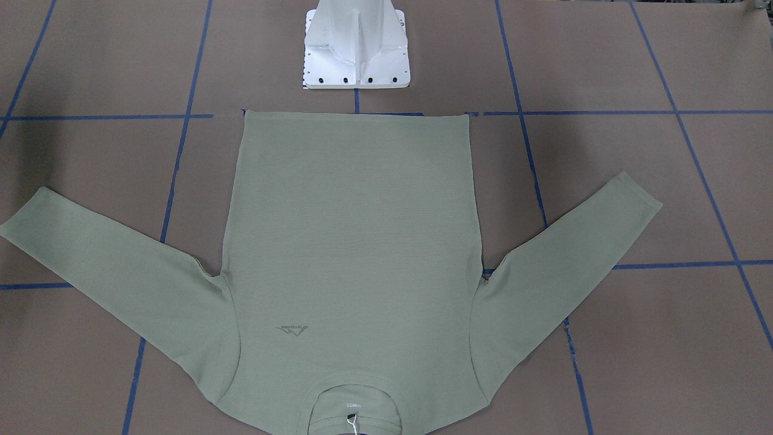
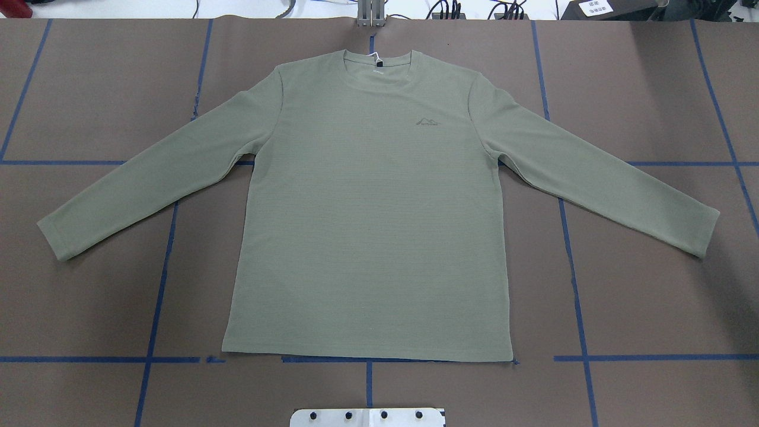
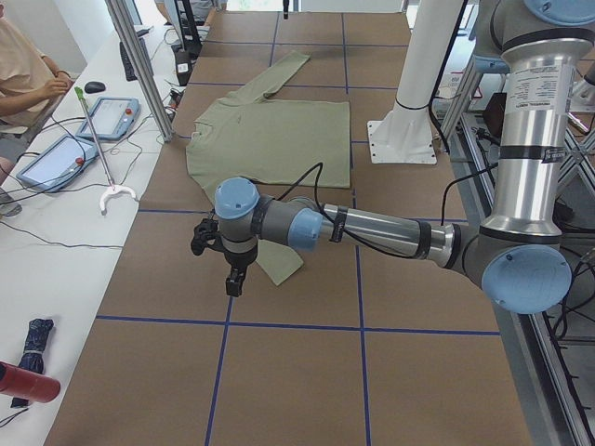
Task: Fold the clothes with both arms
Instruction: 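Move the right gripper toward the cuff of the sleeve nearest it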
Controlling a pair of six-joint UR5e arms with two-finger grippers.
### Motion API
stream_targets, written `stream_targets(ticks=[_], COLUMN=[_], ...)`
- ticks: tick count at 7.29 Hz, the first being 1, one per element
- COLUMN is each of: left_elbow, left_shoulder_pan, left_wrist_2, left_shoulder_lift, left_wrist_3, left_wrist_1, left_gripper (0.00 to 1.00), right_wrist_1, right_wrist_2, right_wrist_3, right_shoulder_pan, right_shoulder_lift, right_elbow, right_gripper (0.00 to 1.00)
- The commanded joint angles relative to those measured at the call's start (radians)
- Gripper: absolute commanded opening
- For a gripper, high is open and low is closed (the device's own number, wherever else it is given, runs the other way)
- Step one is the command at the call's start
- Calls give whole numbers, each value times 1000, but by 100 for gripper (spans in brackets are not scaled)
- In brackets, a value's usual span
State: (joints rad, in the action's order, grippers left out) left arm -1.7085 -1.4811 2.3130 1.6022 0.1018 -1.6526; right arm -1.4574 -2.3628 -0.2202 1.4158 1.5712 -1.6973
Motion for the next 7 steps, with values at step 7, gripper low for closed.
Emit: stream_targets(ticks=[7], left_elbow=[-22], left_shoulder_pan=[15], left_wrist_2=[42], left_shoulder_lift=[8], left_wrist_3=[124], left_wrist_1=[-91], left_gripper=[100], right_wrist_1=[336], right_wrist_2=[-7], right_wrist_3=[-237], right_shoulder_pan=[-150], right_shoulder_lift=[-20], right_elbow=[269], right_gripper=[89])
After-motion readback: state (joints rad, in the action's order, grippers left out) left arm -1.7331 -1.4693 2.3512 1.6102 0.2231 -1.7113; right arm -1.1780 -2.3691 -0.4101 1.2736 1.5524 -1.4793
